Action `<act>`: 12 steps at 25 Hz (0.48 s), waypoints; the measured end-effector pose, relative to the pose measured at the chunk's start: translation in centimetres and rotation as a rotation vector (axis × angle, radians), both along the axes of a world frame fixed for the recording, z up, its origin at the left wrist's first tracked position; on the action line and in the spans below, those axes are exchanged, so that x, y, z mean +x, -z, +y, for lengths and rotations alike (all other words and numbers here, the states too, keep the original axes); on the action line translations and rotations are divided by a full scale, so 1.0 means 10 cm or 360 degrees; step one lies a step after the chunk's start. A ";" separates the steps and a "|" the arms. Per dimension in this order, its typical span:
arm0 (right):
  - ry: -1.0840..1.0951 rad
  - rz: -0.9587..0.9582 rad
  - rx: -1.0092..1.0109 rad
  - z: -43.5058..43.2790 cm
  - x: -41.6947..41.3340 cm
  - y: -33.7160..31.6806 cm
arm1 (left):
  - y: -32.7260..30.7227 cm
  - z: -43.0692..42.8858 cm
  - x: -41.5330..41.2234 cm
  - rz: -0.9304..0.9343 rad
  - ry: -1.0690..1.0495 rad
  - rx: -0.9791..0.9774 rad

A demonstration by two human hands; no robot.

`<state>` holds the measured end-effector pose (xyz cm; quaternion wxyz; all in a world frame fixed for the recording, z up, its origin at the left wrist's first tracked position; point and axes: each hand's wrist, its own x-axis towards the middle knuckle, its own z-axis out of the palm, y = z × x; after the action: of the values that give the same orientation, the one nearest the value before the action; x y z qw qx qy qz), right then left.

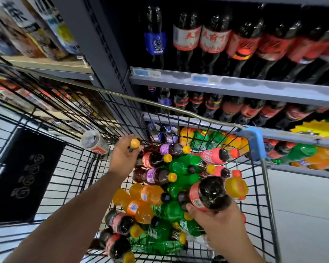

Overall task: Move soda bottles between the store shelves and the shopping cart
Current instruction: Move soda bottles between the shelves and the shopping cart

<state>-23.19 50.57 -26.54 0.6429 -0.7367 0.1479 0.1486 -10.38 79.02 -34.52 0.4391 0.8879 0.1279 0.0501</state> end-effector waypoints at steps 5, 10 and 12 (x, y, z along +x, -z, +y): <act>-0.0087 -0.0136 -0.0023 -0.12 0.04 -0.30 | -0.92 0.02 -0.23 -0.0125 -0.0031 -0.0275; -0.0258 -0.0075 0.0030 -0.26 0.12 -0.86 | -1.88 -0.29 -0.40 -0.0090 -0.0094 -0.0829; -0.0308 0.0000 0.0136 -0.33 0.13 -1.12 | -2.21 -0.45 -0.42 -0.0104 -0.0071 -0.1016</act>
<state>-21.92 47.24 -15.36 0.6564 -0.7193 0.0696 0.2164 -14.61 74.47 -12.46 0.6982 0.7002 0.1424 0.0457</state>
